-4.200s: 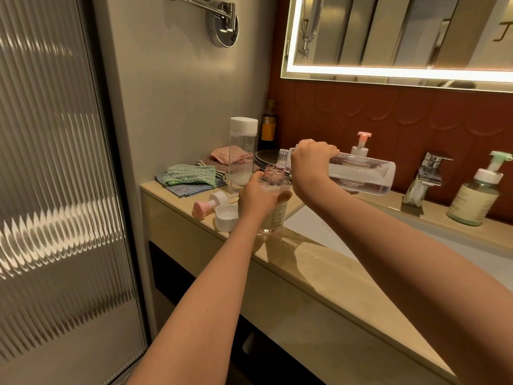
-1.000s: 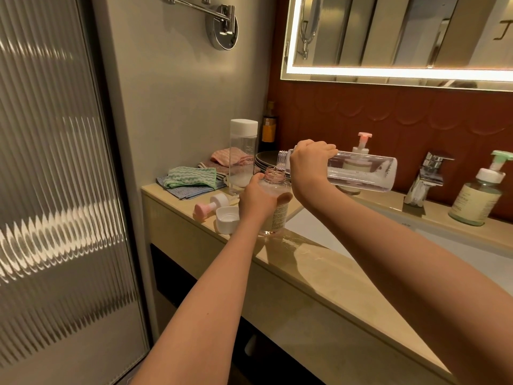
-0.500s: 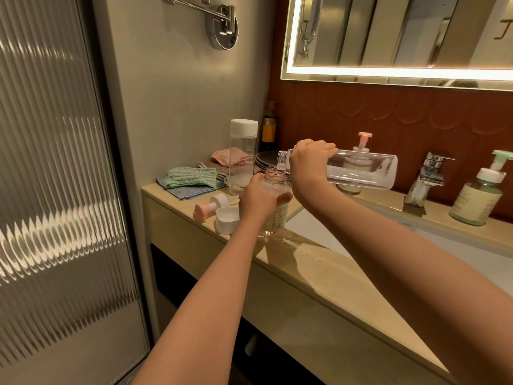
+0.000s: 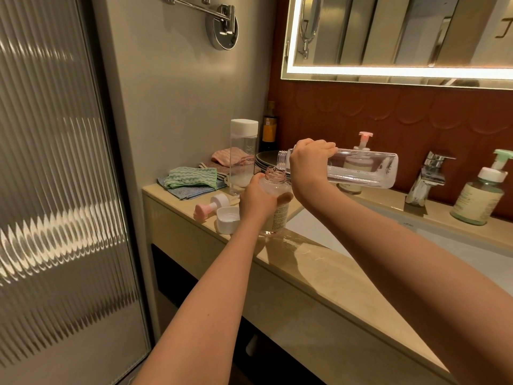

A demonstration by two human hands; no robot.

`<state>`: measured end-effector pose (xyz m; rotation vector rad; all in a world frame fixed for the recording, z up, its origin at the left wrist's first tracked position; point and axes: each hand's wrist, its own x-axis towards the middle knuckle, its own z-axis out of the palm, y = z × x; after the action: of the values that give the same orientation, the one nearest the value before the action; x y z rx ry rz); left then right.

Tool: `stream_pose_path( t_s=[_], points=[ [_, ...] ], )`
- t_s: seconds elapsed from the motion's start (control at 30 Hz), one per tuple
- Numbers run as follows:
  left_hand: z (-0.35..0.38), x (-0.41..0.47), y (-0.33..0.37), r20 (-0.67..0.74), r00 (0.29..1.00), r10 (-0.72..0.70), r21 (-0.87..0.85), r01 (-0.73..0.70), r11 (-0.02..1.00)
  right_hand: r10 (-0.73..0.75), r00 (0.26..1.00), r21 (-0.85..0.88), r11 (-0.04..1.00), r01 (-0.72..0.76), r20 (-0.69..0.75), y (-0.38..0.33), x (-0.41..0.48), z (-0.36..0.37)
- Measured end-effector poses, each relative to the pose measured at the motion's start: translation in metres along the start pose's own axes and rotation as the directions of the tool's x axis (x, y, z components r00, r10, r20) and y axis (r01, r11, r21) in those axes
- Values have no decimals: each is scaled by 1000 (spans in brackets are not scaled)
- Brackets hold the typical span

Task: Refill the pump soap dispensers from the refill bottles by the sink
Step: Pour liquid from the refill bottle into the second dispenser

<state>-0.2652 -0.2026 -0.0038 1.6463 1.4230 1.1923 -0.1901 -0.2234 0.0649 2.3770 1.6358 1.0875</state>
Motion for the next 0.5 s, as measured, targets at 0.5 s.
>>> stream_pose_path(
  t_s=[0.5],
  points=[
    [0, -1, -1, -10, 1000, 16, -12, -16, 1000, 3, 1000, -59, 998, -2, 19, -2, 0, 3]
  ],
)
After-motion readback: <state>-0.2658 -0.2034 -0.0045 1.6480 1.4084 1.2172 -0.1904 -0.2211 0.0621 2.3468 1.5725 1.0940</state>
